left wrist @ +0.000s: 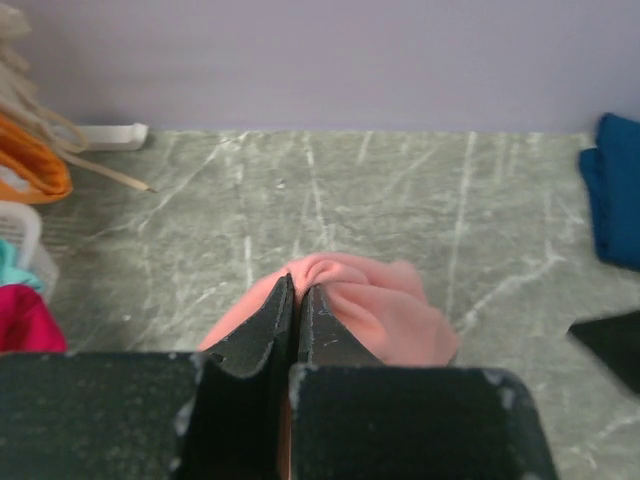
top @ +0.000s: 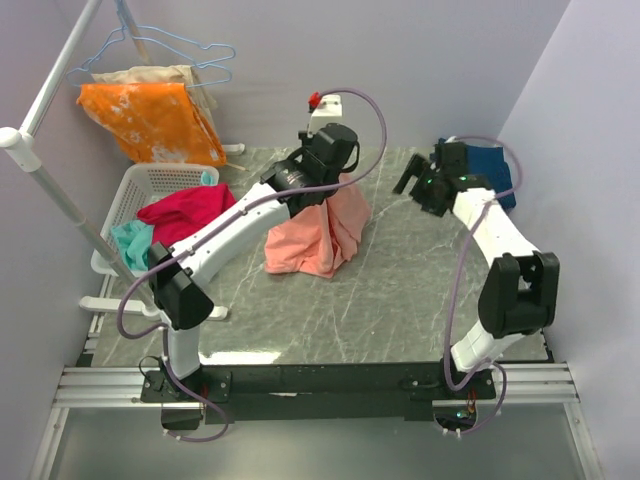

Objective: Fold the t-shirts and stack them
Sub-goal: Flatten the tshirt out

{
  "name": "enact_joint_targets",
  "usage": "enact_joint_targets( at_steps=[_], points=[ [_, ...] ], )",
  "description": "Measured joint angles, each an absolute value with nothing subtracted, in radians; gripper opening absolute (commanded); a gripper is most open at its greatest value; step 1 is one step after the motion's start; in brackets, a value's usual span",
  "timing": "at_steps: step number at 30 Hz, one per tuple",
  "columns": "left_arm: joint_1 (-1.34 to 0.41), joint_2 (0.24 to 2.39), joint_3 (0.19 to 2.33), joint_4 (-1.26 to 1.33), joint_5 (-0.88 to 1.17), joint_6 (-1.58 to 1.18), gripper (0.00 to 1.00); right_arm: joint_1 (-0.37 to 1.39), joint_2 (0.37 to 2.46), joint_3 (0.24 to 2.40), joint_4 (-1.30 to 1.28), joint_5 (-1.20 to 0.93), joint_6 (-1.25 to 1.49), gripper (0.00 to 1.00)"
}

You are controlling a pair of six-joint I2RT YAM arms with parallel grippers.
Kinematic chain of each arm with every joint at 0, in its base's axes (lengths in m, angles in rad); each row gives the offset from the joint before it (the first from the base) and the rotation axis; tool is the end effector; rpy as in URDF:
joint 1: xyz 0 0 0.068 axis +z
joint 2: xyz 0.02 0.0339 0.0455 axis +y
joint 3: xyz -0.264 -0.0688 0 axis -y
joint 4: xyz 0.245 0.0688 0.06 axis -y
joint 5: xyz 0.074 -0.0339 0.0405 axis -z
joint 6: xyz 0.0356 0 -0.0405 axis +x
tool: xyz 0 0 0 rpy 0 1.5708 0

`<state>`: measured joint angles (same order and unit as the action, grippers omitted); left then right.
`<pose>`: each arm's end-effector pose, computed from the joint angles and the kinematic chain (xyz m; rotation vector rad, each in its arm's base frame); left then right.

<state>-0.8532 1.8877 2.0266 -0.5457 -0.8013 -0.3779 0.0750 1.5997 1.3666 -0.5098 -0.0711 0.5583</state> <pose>0.3003 -0.3051 0.4186 -0.0632 1.8491 -0.0608 0.3593 0.0295 0.3051 0.5257 2.2860 0.4001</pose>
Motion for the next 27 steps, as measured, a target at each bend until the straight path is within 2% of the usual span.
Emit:
enact_joint_targets(
  at_steps=[7,9,10,11,18,23,27],
  points=[
    [-0.796,1.894,2.017,-0.606,-0.857,-0.398,0.01,0.216,1.691,1.307,-0.540,-0.144,0.463,0.99],
    [-0.770,1.898,2.017,-0.641,-0.876,-0.427,0.01,0.265,1.715,1.311,-0.538,-0.149,0.441,0.92],
    [-0.752,1.902,2.017,-0.665,-0.885,-0.447,0.01,0.289,1.724,1.312,-0.538,-0.151,0.430,0.84],
    [-0.739,1.903,2.017,-0.681,-0.889,-0.461,0.01,0.306,1.729,1.314,-0.537,-0.151,0.422,0.82],
    [-0.646,1.909,1.995,-0.734,-0.915,-0.518,0.01,0.411,1.837,1.422,-0.525,-0.149,0.407,0.78],
    [-0.621,1.908,1.976,-0.742,-0.918,-0.521,0.01,0.435,1.921,1.472,-0.527,-0.150,0.397,0.68],
    [-0.608,1.903,1.945,-0.743,-0.914,-0.521,0.01,0.449,2.006,1.514,-0.519,-0.152,0.384,0.66]
  ],
)
